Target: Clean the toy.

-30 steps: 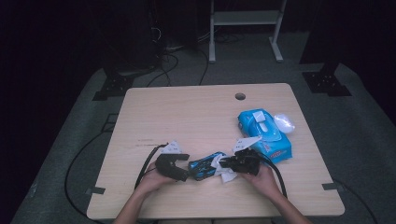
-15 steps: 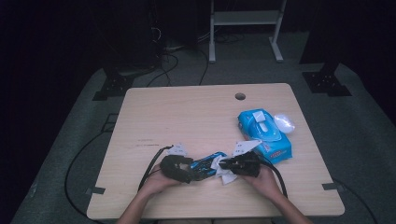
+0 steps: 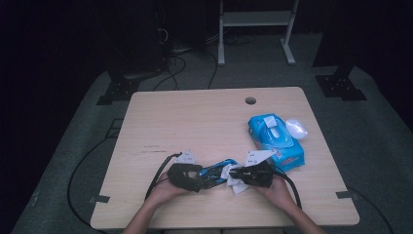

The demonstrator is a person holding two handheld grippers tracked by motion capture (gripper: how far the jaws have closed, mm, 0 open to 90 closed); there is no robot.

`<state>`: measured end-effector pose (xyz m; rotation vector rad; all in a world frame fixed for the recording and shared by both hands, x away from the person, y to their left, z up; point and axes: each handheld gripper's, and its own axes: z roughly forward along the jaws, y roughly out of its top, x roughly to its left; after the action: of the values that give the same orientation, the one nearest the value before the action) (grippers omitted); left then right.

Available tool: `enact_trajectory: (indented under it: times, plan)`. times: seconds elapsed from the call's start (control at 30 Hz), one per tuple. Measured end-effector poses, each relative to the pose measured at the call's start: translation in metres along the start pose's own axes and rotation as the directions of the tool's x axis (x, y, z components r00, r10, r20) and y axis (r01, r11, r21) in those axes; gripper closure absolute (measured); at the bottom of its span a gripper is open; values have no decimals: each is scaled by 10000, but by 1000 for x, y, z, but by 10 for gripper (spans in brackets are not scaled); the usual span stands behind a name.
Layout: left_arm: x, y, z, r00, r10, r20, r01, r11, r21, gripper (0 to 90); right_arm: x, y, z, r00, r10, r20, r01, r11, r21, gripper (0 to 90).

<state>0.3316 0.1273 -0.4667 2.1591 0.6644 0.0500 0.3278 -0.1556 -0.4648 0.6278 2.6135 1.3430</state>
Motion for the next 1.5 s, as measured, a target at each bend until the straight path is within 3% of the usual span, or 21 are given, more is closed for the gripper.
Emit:
enact_trajectory:
  times: [0.07,0.17,0.33,0.4,0.47,0.53,0.57,0.63,0.7,0.77,0.83,0.9,1.03,1.1,1.2,1.27,1.37,1.43,1.5]
  plan:
    - [1,0,0,9999,-112,45,112,9999,-26,259,-4,4,0,9994,261,-221,-256,9994,244,837]
    - [0,0,0,10000,24,-17,-24,10000,-24,259,-8,8,1,9979,547,-337,-529,9972,523,836]
    - [-4,0,0,9988,446,-205,-448,9990,-62,259,-3,2,-2,9993,280,-248,-276,9994,193,840]
    - [-4,0,-1,9990,396,-215,-397,9992,-49,258,-1,-1,-3,9993,136,-349,-131,9998,127,848]
    - [-2,0,0,9993,317,-179,-319,9995,-83,251,2,-4,0,9979,-123,-629,171,9969,773,849]
    - [-5,0,2,9971,694,-302,-689,9975,162,235,9,-11,4,9977,-453,-503,510,9916,1191,845]
    - [-7,0,3,9937,1006,-491,-992,9946,294,237,8,-13,4,9980,-354,-520,415,9917,1219,846]
    - [-10,1,5,9906,1218,-626,-1189,9917,484,237,2,-11,2,9965,230,-804,-122,9912,1319,845]
    - [-10,2,5,9902,1250,-626,-1219,9912,512,237,-1,-6,-4,9953,434,-865,-350,9947,971,845]
    - [-9,2,6,9916,1173,-543,-1150,9924,445,238,-6,1,-15,9939,680,-872,-662,9975,236,845]
    - [-8,2,6,9922,1154,-476,-1136,9928,388,239,-10,10,-22,9959,717,-560,-728,9972,-193,844]
    - [-8,2,6,9924,1143,-461,-1126,9929,385,239,-15,15,-23,9962,832,-247,-838,9962,-239,843]
    - [-4,2,5,9964,813,-230,-806,9963,299,239,-19,13,-8,9941,1082,-57,-1079,9934,396,841]
    - [-1,3,4,9988,482,-18,-481,9986,234,234,-17,10,-1,9955,945,-39,-940,9931,703,841]
    - [7,3,-2,9991,-222,349,233,9992,-318,232,-16,6,-1,9934,1146,-97,-1140,9923,476,843]
    - [12,4,-6,9977,-607,292,620,9969,-485,233,-16,5,-1,9928,1191,-127,-1185,9921,423,845]
    - [15,2,-5,9947,-1013,159,1017,9944,-301,239,-14,5,-1,9962,875,-41,-873,9954,396,847]
    - [15,0,-1,9943,-1057,118,1057,9944,6,239,-13,4,-1,9966,819,-6,-819,9960,362,849]
    - [14,0,1,9929,-1174,189,1174,9931,18,245,-13,2,-1,9965,841,-13,-841,9961,270,850]
